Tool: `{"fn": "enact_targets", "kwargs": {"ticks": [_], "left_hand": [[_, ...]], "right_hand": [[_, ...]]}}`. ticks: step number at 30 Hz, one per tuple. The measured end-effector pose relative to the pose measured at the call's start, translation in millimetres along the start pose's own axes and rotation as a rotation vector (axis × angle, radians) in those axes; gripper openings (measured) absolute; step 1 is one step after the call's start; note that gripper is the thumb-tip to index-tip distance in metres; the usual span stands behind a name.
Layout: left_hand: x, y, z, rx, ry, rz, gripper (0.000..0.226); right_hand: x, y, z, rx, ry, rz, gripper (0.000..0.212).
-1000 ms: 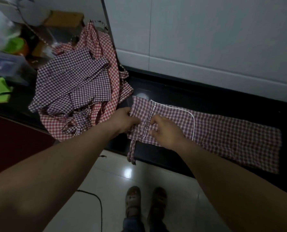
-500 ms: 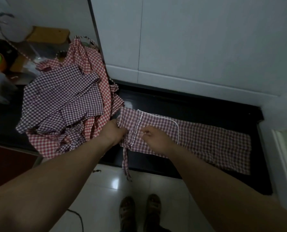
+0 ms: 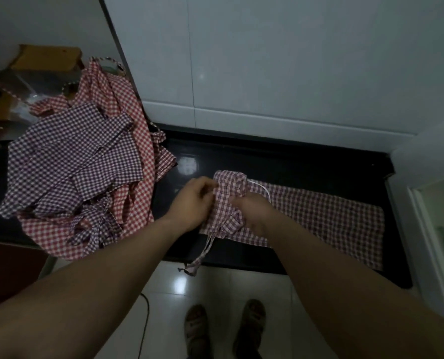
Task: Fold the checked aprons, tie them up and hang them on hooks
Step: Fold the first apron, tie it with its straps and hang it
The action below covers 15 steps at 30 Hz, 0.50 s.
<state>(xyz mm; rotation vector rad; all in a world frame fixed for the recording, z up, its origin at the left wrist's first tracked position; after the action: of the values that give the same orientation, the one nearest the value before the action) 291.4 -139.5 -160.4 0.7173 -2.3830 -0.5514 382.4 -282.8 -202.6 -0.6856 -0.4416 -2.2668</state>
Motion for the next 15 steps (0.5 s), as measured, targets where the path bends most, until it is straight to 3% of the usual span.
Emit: {"fn": "enact_targets", "kwargs": {"ticks": [4,7,9,15], "left_hand": [[-5,-16,22,-0.103,0.029,0.052,0.035],[-10,-21,22,-0.158,0.086,-0.006,0.034],[-15,-25,22,-0.234,0.148,-0.021,0.036],[-21,-39,15,-0.194,0.268,0.083,0.036]], "right_hand": [[-7,16,9,0.142,0.099,-0.069,0.032],[2,32,36,0.698,0.293,-0.209,0.036],[6,45,36,0.877,0.319,-0.300,0.040],[-7,58,19,0.834,0.244,-0.306,0.049]]}}
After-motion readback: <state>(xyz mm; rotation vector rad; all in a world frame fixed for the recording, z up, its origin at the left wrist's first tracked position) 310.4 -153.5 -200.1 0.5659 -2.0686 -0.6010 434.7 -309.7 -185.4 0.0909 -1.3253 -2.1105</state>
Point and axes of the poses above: each hand's wrist, its own x-axis away from the middle knuckle, its own y-axis out of the back of the hand, z = x × y, the point moved 10 cm from there along -x, towards the middle knuckle, and after that the axes turned 11 degrees about y, right-handed, at the moved point
